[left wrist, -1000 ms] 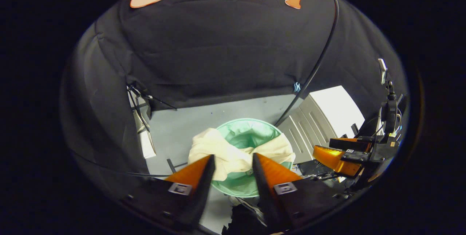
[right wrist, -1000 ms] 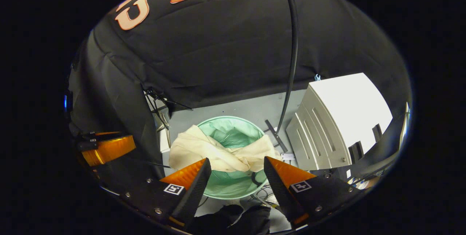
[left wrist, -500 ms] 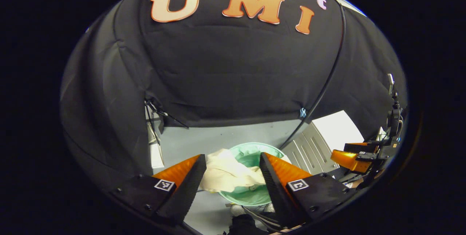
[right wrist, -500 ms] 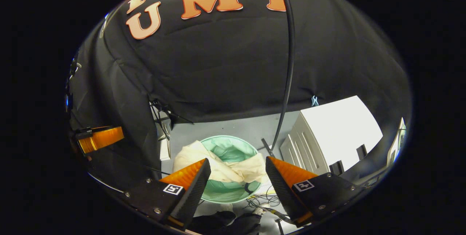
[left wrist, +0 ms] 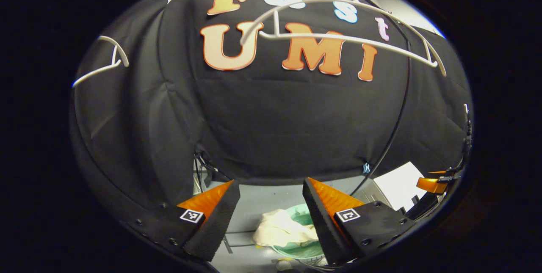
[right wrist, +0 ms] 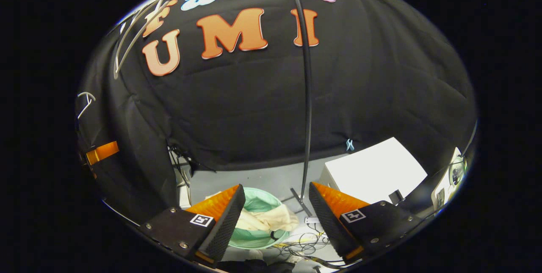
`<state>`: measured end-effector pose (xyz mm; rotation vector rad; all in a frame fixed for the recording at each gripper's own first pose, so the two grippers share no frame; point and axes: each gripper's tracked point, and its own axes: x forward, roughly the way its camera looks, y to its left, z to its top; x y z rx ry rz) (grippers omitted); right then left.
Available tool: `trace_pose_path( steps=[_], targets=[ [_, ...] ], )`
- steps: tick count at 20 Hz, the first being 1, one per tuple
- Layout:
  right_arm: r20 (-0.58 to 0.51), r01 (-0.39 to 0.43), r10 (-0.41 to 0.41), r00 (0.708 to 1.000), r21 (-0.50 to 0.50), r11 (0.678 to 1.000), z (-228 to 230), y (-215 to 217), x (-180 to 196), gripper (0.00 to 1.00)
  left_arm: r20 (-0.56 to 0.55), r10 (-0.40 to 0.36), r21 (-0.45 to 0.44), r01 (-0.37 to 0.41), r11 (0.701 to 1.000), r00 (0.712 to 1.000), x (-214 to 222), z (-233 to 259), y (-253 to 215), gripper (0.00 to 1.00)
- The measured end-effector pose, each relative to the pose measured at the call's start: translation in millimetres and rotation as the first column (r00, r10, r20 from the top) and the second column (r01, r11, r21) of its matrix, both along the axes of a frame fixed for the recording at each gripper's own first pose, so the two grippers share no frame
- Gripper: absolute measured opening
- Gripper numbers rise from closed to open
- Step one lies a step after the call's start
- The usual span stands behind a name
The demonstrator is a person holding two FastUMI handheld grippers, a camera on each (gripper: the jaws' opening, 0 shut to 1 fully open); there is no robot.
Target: Grasp the clothes on the hanger with both hands and then place them into the laundry hamper below.
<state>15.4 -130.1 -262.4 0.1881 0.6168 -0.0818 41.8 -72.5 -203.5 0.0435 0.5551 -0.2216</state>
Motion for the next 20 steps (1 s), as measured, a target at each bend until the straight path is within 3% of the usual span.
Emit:
trace_pose_path(
  steps=[4,7,9,12,15,20],
  targets=[
    [0.100,0.040,-0.038,0.994,-0.020,0.999,60.1,-22.2,1.8,0.94,0.109,0.020,-0.054,-0.015,0.998,0.994,11.5,59.8,3.1,0.98],
    [0.193,0.064,-0.055,0.980,-0.040,0.997,121.6,-33.2,0.9,0.94,0.226,0.030,-0.047,-0.020,0.999,0.974,16.7,113.8,12.4,1.00],
    [0.269,0.083,-0.059,0.961,-0.080,0.993,162.2,-39.9,1.4,0.94,0.286,0.051,-0.059,-0.035,0.998,0.957,19.9,143.7,16.3,0.94],
    [0.371,0.101,-0.046,0.927,-0.130,0.986,219.0,-46.3,-16.6,0.94,0.359,0.074,-0.091,-0.045,0.995,0.930,25.9,177.7,21.5,0.97],
    [0.436,0.112,-0.043,0.899,-0.133,0.985,260.4,-45.4,-25.1,0.93,0.437,0.086,-0.085,-0.054,0.995,0.895,20.7,215.6,34.8,0.94],
    [0.510,0.117,-0.017,0.860,-0.164,0.979,298.0,-35.7,-33.5,0.97,0.574,0.136,-0.092,-0.102,0.991,0.807,15.0,276.3,55.1,0.94]
  ],
)
